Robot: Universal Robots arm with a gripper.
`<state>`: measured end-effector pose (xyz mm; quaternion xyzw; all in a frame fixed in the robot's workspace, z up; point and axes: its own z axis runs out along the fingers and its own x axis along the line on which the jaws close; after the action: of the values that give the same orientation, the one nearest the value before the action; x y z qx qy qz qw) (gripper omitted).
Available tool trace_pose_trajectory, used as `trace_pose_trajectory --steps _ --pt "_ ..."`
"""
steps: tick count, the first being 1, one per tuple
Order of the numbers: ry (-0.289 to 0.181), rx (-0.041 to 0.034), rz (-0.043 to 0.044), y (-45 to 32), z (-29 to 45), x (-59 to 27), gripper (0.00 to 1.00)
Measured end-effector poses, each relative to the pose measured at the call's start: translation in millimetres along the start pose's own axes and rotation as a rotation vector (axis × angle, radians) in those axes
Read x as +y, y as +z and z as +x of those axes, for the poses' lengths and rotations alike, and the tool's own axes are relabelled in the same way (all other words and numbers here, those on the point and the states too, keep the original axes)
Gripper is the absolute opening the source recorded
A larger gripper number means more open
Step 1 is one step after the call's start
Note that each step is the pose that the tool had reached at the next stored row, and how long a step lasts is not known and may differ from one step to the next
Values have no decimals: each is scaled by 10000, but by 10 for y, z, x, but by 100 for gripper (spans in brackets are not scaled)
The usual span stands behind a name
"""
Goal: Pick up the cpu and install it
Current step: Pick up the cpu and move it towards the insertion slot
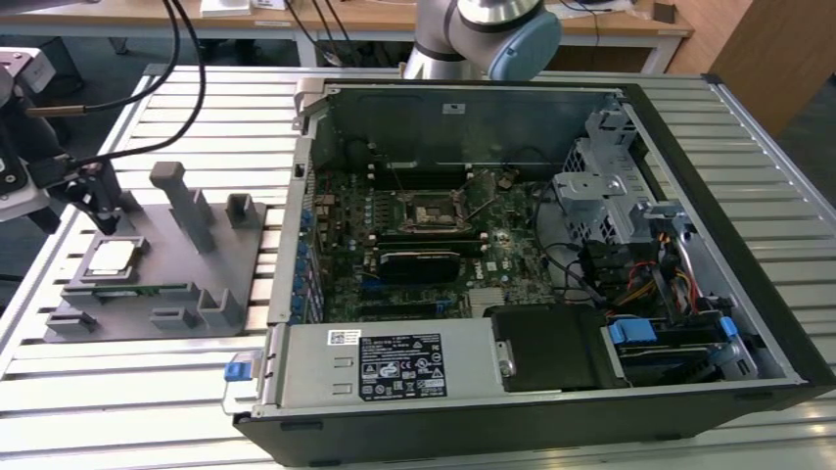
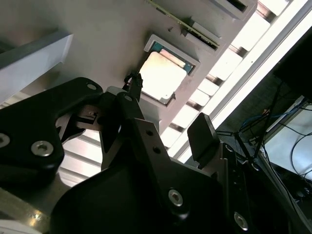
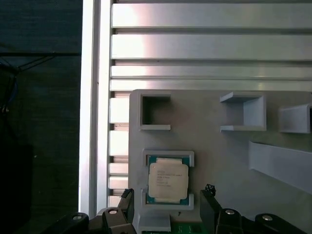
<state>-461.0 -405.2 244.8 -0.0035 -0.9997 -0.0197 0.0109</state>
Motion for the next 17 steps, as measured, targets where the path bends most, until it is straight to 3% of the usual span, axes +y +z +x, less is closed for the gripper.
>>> trace_pose_trajectory --steps 17 --pt "0 -1 -1 70 -38 -2 65"
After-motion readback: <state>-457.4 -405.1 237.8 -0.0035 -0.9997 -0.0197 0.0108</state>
